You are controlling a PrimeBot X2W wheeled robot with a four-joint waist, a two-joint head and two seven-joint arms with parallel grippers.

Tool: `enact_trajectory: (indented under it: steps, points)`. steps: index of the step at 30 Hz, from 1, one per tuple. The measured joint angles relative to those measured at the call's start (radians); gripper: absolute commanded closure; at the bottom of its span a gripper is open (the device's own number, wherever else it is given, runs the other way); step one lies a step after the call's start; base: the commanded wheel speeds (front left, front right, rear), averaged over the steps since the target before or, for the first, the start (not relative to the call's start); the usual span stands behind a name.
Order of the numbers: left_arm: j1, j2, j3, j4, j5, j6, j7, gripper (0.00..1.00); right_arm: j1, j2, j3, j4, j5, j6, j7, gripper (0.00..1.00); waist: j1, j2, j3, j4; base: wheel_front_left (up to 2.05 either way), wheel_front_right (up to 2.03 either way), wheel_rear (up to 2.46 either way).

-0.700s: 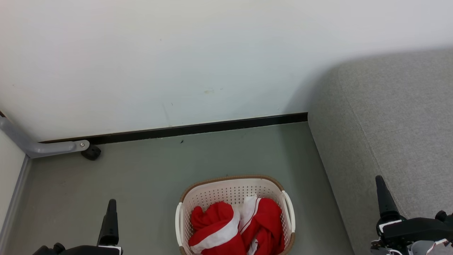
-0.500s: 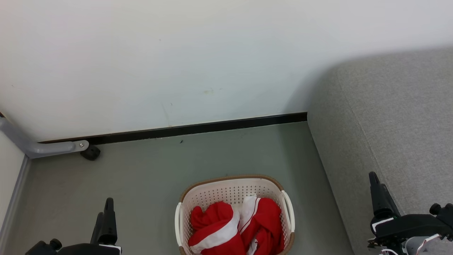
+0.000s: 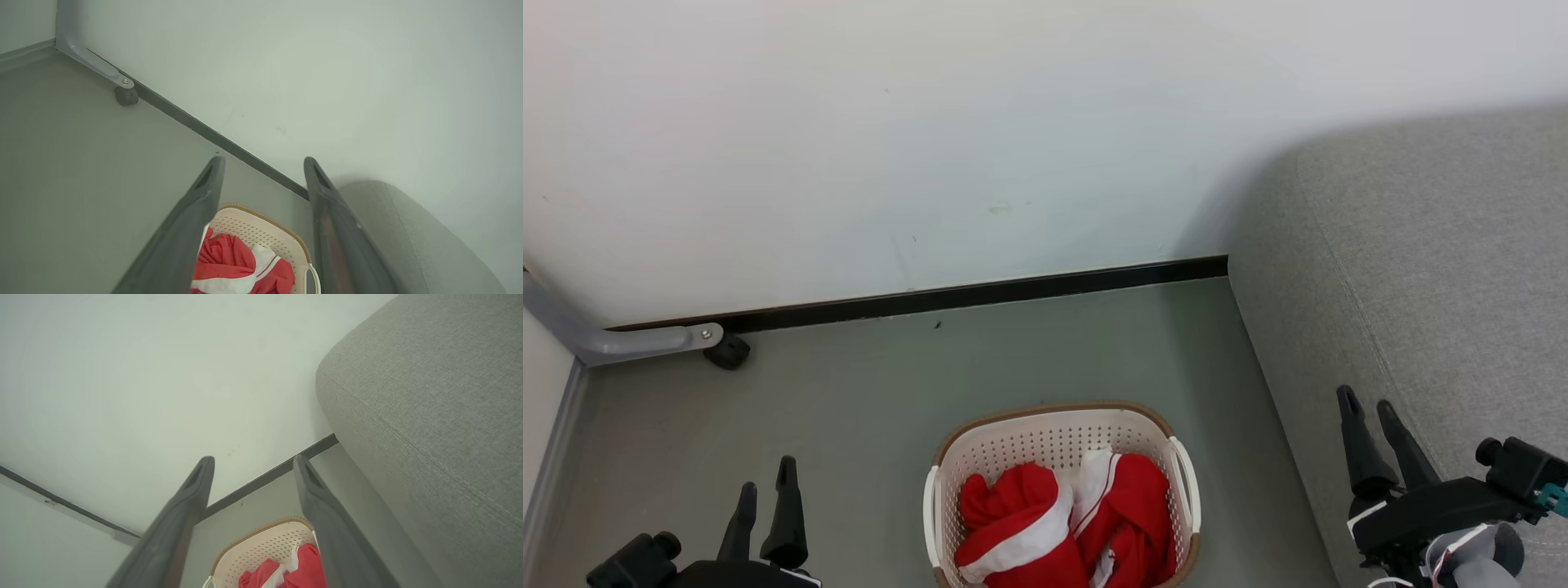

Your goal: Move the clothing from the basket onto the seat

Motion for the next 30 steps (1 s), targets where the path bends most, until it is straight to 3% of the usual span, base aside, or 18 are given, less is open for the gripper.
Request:
enact_trajectory:
  steps: [30]
  points:
    - [0.000, 0.060, -0.035, 0.022, 0.497, 0.012, -0.108, 0.00, -0.053, -0.046, 0.100, 0.101, -0.431, 0.000, -0.110, 0.00, 0.0000, 0.0000, 0.004, -0.017, 0.00, 0.00, 0.00]
